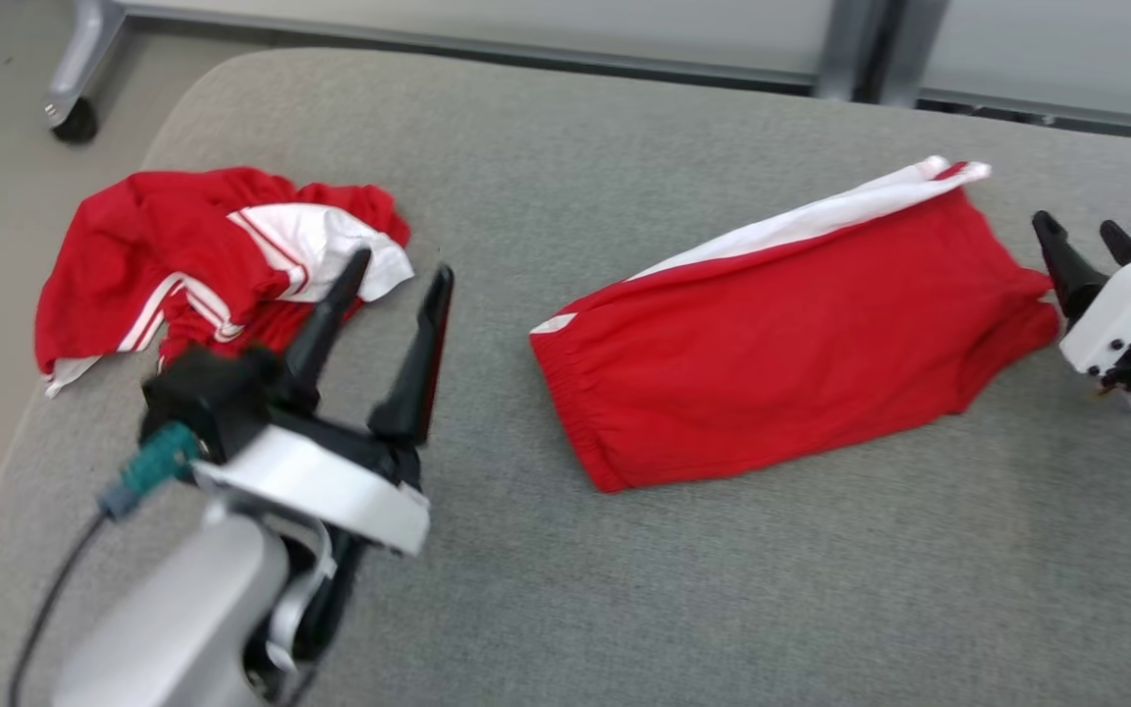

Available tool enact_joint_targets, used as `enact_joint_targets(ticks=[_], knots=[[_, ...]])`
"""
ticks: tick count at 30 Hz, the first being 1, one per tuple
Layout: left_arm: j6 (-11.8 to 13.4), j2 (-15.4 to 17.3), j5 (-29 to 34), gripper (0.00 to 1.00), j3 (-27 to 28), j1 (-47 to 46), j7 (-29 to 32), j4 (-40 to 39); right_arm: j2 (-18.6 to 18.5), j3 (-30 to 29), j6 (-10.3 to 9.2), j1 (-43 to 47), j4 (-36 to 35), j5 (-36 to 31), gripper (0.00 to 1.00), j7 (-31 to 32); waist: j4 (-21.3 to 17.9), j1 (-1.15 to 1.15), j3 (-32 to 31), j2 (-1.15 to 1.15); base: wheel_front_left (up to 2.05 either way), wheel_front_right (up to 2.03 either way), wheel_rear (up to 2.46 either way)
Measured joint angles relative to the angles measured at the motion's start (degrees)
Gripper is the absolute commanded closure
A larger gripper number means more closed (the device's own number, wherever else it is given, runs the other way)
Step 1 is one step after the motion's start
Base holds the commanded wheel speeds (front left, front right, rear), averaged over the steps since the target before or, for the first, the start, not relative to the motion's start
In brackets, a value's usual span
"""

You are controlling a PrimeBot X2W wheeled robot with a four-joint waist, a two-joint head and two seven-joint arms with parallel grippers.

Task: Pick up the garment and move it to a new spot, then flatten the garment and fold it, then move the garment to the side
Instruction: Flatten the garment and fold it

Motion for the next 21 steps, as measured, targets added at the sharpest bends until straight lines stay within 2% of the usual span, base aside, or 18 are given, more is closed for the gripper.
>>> enact_joint_targets(ticks=[1,2,5,11,15,18,19,20,21], knots=[[0.0,-1.2,1.9,0.00,1.5,1.9,0.0,-0.8,-0.4,0.3,0.00,-0.6,0.9,0.0,0.00,0.5,0.6,0.00,0.4,0.00,0.00,0.00,0.00],[-0.9,-3.9,3.9,0.00,4.0,5.9,0.0,-1.7,-0.7,0.7,0.00,-1.4,2.3,1.0,0.00,2.4,1.8,0.00,1.1,0.00,0.00,0.00,0.00],[-3.0,-7.3,6.8,0.00,6.4,9.6,0.0,-1.7,-1.1,1.5,0.00,-2.9,4.7,2.1,0.00,5.7,3.6,0.00,2.2,0.00,0.00,0.00,0.00],[-7.0,-11.8,11.6,0.00,9.9,12.8,0.0,0.3,-1.6,2.3,0.00,-4.9,9.5,4.5,0.00,11.8,6.8,0.00,3.7,0.00,0.00,0.00,0.00],[-8.8,-13.6,14.5,0.00,12.2,14.1,0.0,1.0,-1.5,2.5,0.00,-6.0,12.3,6.5,0.00,17.4,8.1,0.00,3.9,0.00,0.00,0.00,0.00],[-9.7,-14.7,17.0,0.00,13.5,15.2,0.0,1.5,-1.2,2.3,0.00,-6.3,13.4,7.6,0.00,19.0,8.5,0.00,3.7,0.00,0.00,0.00,0.00],[-10.0,-15.1,17.7,0.00,13.8,15.5,0.0,1.7,-1.1,2.3,0.00,-6.2,13.3,8.0,0.59,19.3,8.5,0.00,3.5,0.00,0.00,0.00,0.00],[-10.4,-15.5,18.3,0.00,14.1,15.9,0.0,1.9,-0.9,2.2,-0.01,-6.1,13.0,8.6,1.00,19.4,8.6,0.00,3.3,0.00,0.00,0.00,0.00],[-10.6,-15.9,18.9,0.00,14.4,16.3,0.0,2.1,-0.7,2.2,-0.01,-5.7,12.5,8.9,1.00,19.3,8.5,0.00,3.1,0.00,0.00,0.00,0.00]])
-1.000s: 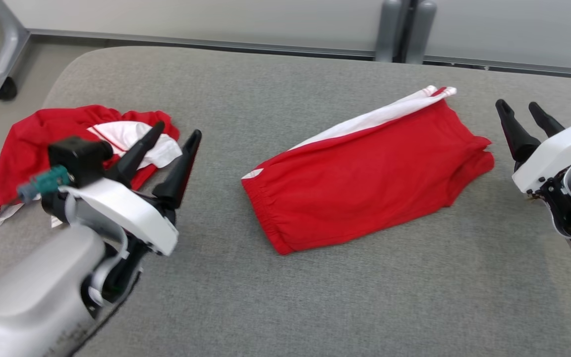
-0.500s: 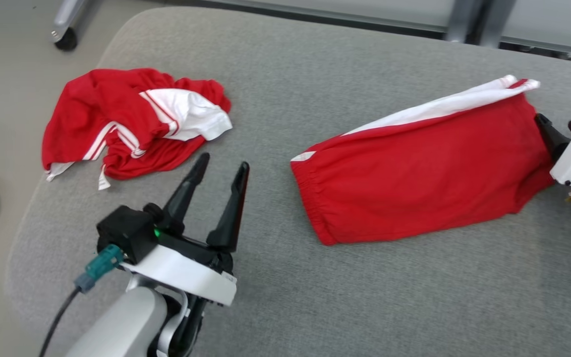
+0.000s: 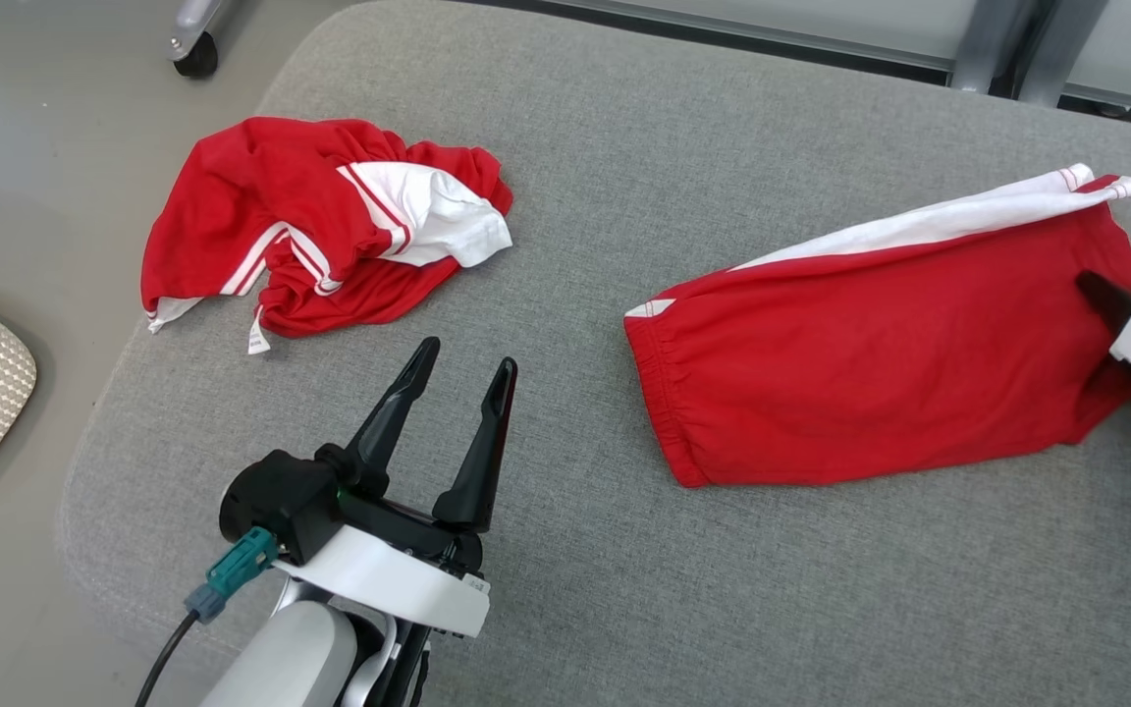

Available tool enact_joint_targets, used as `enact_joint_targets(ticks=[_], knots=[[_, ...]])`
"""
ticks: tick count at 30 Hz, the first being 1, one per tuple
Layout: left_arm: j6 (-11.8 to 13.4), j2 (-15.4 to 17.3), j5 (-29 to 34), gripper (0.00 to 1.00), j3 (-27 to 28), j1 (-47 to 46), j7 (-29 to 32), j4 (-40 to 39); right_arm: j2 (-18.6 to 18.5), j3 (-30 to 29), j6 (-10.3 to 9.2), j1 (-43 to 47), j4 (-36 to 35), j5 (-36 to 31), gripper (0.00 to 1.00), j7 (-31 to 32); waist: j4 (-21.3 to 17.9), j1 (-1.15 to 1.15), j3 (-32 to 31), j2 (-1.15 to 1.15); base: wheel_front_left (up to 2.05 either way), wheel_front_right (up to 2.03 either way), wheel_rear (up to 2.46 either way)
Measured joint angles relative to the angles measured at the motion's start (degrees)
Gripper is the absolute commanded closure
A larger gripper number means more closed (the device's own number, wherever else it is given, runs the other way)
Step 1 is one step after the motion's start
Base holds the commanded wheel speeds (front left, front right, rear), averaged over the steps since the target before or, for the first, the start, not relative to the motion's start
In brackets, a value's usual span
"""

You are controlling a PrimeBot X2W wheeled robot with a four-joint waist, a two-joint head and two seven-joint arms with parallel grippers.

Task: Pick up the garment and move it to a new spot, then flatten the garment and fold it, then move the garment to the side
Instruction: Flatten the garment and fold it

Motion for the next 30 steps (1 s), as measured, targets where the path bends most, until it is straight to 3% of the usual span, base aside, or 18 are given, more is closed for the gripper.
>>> enact_joint_targets(ticks=[15,22,30], knots=[[-3.0,-2.5,5.4,0.00,2.7,3.9,0.0,2.9,0.1,-3.5,0.01,12.4,-9.4,7.6,1.00,-14.5,-5.5,0.00,-6.0,0.00,0.00,0.00,0.00],[-3.3,-2.4,5.6,0.00,3.1,6.2,0.0,3.5,-2.3,-3.5,0.01,18.4,-13.2,9.5,1.00,-18.0,-10.8,0.00,-9.1,0.00,0.00,0.00,0.00],[-3.4,-2.3,5.8,0.00,3.2,7.3,0.0,3.7,-6.1,-2.4,0.01,20.9,-13.0,8.0,1.00,-22.5,-16.0,0.00,-11.9,0.00,0.00,0.00,0.00]])
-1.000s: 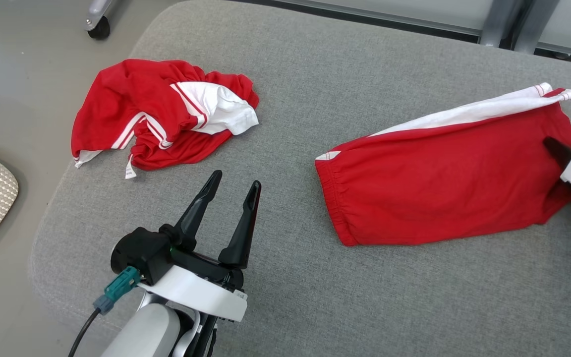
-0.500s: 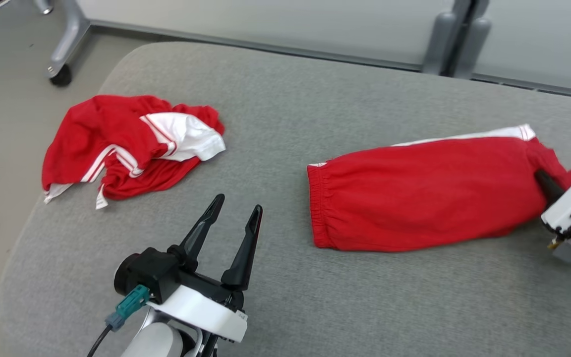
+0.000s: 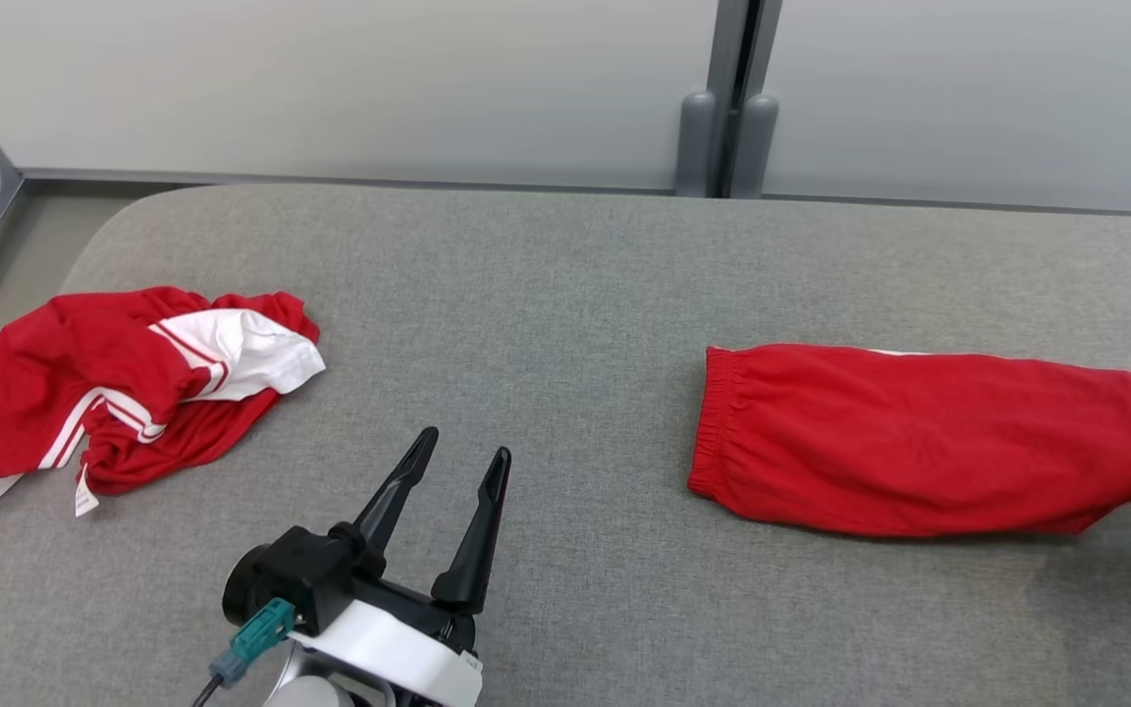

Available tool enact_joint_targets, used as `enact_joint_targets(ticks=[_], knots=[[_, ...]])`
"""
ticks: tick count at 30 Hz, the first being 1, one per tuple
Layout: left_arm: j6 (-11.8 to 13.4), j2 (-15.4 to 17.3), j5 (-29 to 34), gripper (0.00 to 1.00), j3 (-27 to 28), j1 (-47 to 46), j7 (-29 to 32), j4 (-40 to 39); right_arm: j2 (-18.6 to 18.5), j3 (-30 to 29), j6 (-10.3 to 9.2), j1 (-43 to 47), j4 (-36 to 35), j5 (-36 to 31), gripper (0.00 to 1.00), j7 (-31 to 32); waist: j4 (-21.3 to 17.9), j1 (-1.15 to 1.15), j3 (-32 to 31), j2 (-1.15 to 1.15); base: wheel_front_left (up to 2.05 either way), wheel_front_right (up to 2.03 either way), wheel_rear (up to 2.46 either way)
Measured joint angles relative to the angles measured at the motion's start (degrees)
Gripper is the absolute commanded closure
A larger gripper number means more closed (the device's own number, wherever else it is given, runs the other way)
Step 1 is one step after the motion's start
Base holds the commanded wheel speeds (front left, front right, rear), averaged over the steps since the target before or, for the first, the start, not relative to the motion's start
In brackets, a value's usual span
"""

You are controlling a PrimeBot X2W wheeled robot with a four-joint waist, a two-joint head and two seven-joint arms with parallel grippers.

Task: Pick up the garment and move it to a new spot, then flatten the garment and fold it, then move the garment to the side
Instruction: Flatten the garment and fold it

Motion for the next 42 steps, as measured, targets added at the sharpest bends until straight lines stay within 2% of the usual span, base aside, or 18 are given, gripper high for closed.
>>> enact_joint_targets(ticks=[6,11,19,31,32,34,35,42], knots=[[0.0,0.0,0.1,0.00,-0.1,0.9,0.0,0.7,0.4,2.5,0.00,-0.8,-0.7,-2.8,1.00,-2.2,-1.3,0.00,-2.2,0.00,0.00,0.00,0.00],[0.0,-0.2,0.0,0.00,-0.3,1.5,0.0,1.2,3.1,5.5,0.00,-4.0,-1.8,-5.6,1.00,-2.9,-0.9,0.00,-3.7,0.00,0.00,0.00,0.00],[0.0,-0.7,-0.3,0.00,-0.5,1.9,0.0,1.9,9.5,12.1,0.00,-7.8,-2.0,-9.4,1.00,0.2,2.7,0.00,-4.5,0.00,0.00,0.00,0.00],[-0.3,-1.4,-0.4,0.00,-0.8,1.7,0.0,2.8,16.8,17.1,0.00,-9.8,3.8,-9.2,1.00,4.5,8.0,0.00,-3.8,0.00,0.00,0.00,0.00],[-0.3,-1.5,-0.4,0.00,-0.9,1.7,0.0,2.9,17.2,17.4,0.00,-9.8,4.2,-9.1,0.86,5.1,8.2,0.00,-3.7,0.00,0.00,0.00,0.00],[-0.3,-1.6,-0.4,0.00,-0.8,1.6,0.0,3.1,18.1,17.9,0.00,-9.8,5.0,-8.9,0.51,5.5,8.4,0.00,-3.6,0.00,0.00,0.00,0.00],[-0.3,-1.6,-0.4,0.00,-0.8,1.6,0.0,3.2,18.3,18.1,0.00,-9.9,5.2,-8.7,0.00,5.5,8.4,0.00,-3.6,0.00,0.00,0.00,0.00],[-0.3,-1.5,-0.3,0.00,-0.2,1.7,0.0,3.4,18.7,18.8,0.00,-9.9,3.7,-8.0,0.00,3.3,7.4,0.00,-4.1,0.00,0.00,0.00,0.00]])
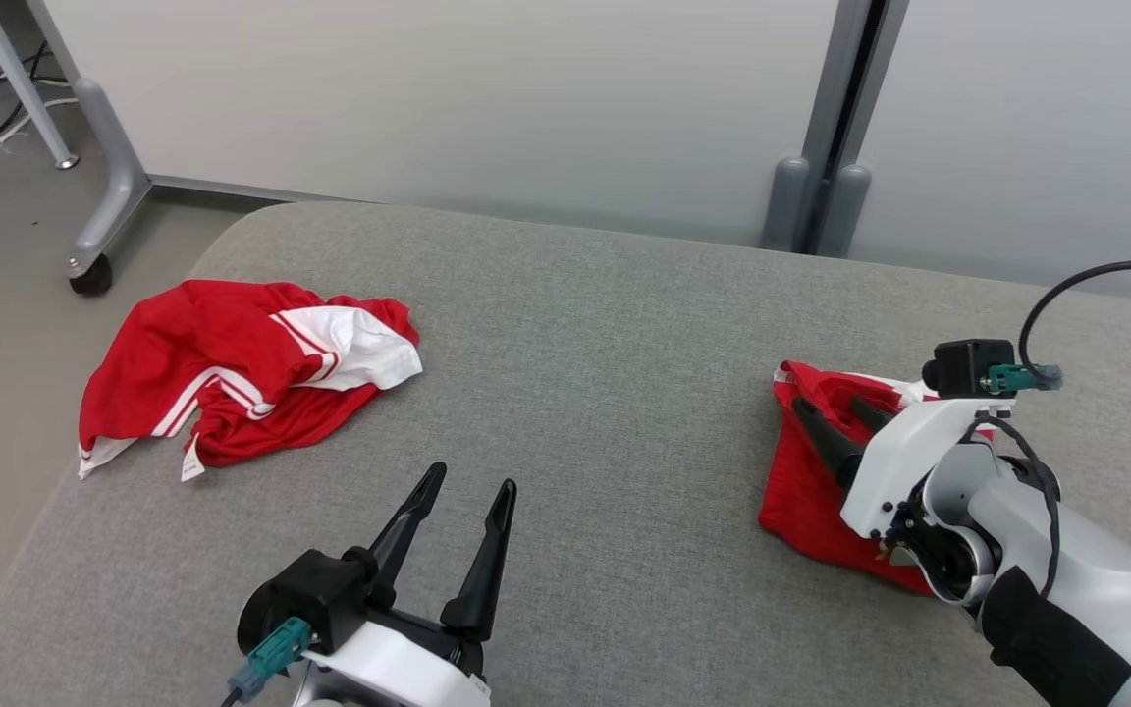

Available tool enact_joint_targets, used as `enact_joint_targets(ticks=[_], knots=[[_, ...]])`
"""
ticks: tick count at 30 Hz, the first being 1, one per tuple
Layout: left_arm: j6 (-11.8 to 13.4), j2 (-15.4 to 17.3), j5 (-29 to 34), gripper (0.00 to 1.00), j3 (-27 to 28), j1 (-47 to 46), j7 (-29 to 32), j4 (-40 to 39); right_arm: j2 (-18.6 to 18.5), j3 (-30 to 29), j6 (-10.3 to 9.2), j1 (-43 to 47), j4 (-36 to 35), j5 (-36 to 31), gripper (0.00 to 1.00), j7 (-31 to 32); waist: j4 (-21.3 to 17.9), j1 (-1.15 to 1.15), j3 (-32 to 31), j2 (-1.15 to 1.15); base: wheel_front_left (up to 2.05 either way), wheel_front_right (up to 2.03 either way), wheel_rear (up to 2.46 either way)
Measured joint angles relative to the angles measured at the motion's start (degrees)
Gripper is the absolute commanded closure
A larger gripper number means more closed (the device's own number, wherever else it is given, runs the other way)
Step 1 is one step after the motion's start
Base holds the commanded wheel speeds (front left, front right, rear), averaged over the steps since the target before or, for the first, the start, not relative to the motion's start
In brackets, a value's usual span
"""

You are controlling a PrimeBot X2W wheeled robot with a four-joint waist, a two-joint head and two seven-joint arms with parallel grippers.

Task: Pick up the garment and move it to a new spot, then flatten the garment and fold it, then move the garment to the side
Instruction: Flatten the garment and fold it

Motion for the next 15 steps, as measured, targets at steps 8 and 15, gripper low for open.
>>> enact_joint_targets(ticks=[8,15], knots=[[0.1,0.2,0.2,0.00,0.8,0.7,0.0,-0.7,-5.9,-1.8,0.00,1.3,-8.8,1.5,0.00,-8.6,-4.4,0.00,-1.0,0.00,0.00,0.00,0.00],[0.6,0.5,0.5,0.00,2.2,1.4,0.0,-1.8,-11.9,-11.5,0.00,4.4,-10.1,-3.0,0.00,-11.5,-7.5,0.00,-1.1,0.00,0.00,0.00,0.00]])
